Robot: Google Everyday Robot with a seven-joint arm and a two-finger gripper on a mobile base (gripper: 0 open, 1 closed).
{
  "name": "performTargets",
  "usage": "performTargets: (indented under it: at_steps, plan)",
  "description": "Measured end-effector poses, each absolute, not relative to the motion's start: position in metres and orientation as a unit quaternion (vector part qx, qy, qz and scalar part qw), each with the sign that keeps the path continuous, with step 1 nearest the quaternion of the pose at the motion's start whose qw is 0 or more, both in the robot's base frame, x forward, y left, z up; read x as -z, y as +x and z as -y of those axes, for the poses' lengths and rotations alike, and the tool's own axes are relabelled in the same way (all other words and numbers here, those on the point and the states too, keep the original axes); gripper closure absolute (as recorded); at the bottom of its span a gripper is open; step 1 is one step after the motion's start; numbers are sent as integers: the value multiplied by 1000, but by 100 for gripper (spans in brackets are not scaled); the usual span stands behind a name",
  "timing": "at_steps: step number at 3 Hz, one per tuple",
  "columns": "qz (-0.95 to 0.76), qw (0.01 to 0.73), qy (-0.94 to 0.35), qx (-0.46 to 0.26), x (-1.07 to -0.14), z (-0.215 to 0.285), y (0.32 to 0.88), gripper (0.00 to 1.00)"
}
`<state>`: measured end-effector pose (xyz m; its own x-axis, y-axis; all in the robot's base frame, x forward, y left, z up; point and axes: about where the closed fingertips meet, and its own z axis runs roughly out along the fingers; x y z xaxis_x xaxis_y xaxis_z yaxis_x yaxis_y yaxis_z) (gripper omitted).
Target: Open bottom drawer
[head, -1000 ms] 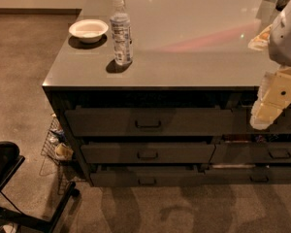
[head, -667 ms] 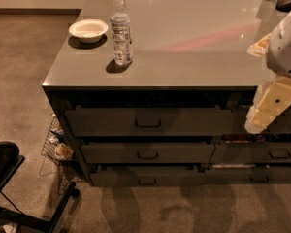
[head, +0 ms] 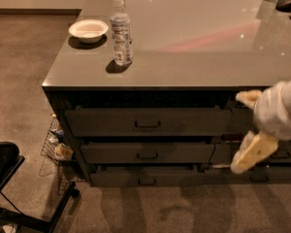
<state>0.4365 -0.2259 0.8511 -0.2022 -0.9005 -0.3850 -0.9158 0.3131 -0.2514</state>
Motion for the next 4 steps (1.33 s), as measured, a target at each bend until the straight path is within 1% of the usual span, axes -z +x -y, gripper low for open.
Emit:
performTargets:
  at_steps: [1,2,3,4]
  plan:
    - [-756,251,-602,-54,-753,224,425,0]
    - [-741,282,-607,-57,-679,226,446,0]
    - [-742,305,-597,-14,-646,240,490,0]
    - [-742,313,-593,-5,-647,241,496,0]
